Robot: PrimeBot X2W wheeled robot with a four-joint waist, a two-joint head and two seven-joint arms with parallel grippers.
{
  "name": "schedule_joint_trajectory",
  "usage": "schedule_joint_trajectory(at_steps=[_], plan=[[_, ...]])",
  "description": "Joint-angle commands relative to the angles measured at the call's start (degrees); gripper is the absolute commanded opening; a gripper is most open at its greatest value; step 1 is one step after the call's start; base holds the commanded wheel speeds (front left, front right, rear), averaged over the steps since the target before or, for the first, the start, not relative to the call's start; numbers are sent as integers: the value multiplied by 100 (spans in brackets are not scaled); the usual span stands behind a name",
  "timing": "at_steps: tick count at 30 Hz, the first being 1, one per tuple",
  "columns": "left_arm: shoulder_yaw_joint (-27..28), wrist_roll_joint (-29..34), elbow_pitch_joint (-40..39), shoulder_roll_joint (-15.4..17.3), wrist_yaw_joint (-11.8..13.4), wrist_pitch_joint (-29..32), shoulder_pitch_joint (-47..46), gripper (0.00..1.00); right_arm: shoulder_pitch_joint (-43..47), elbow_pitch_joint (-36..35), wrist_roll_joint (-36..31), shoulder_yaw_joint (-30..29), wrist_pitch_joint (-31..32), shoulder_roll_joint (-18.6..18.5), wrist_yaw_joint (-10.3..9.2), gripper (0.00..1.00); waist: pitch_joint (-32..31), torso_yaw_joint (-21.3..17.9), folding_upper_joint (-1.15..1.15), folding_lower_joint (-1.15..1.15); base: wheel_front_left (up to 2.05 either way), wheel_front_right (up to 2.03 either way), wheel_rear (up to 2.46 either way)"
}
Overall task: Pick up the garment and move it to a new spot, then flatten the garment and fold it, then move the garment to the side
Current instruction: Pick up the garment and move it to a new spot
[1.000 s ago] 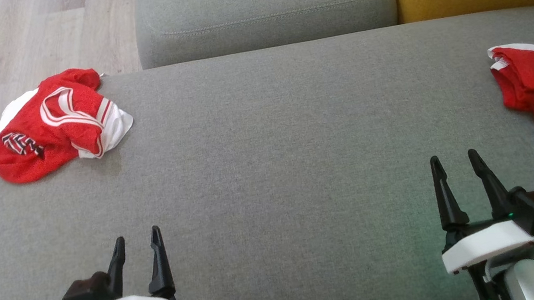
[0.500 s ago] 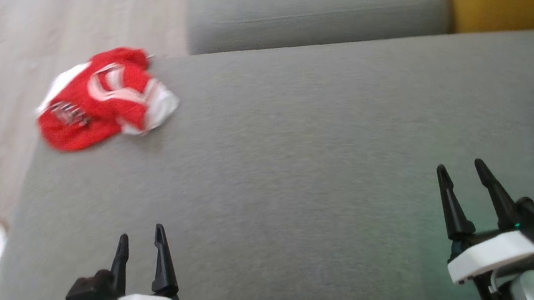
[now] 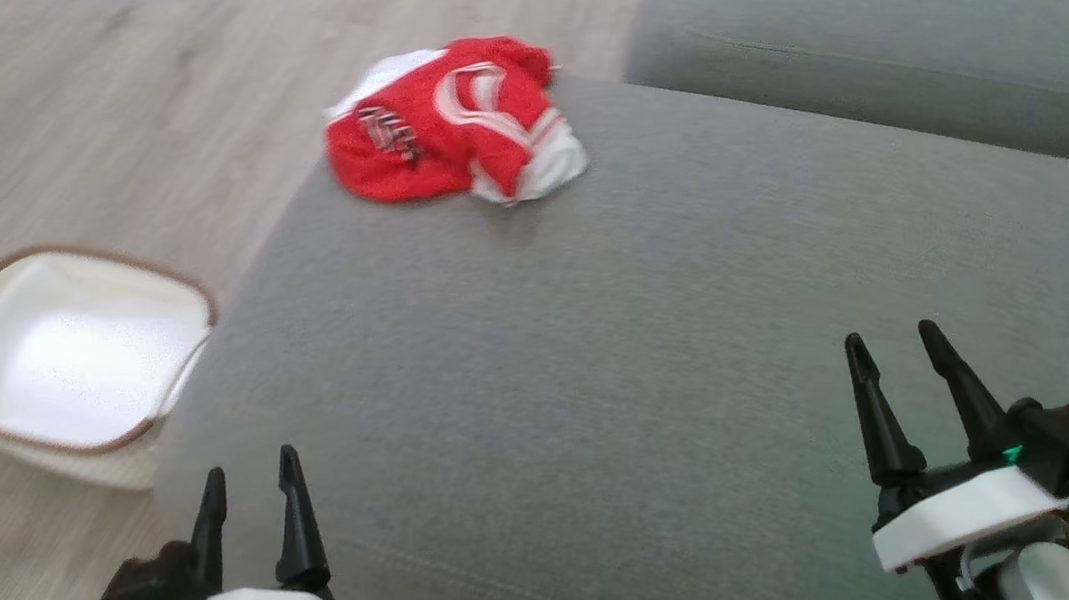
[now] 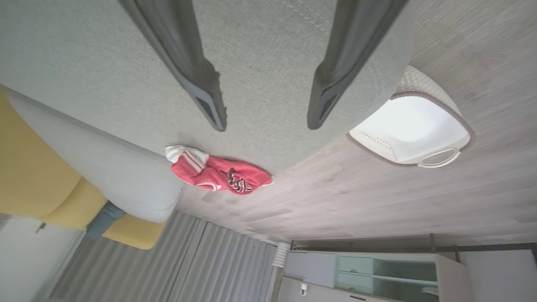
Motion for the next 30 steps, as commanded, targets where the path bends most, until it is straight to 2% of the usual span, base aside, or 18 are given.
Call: schedule_joint_trajectory(at_steps=[1, 15, 19, 24, 30], plan=[[223, 23, -230, 50, 17, -71, -182, 100, -230, -185, 13, 139, -72, -28, -5, 100, -9, 310, 0, 0, 0, 0, 0], [384, -17, -428, 7, 64, -71, -85, 100, -450, -176, -86, 319, -5, -28, -5, 100, 203, 455, 0, 0, 0, 0, 0], [385, -13, -353, 63, 18, -71, -246, 100, -452, -277, -132, 214, 11, -28, -5, 100, 347, 361, 0, 0, 0, 0, 0], [498, 106, -469, 475, -72, 27, -1048, 100, -608, -488, -320, 116, 126, -28, -5, 100, 786, -112, 0, 0, 0, 0, 0], [621, 95, -445, 1169, -382, 810, -2753, 100, -881, -808, -580, 5, 223, -28, -5, 100, 1470, -856, 0, 0, 0, 0, 0]])
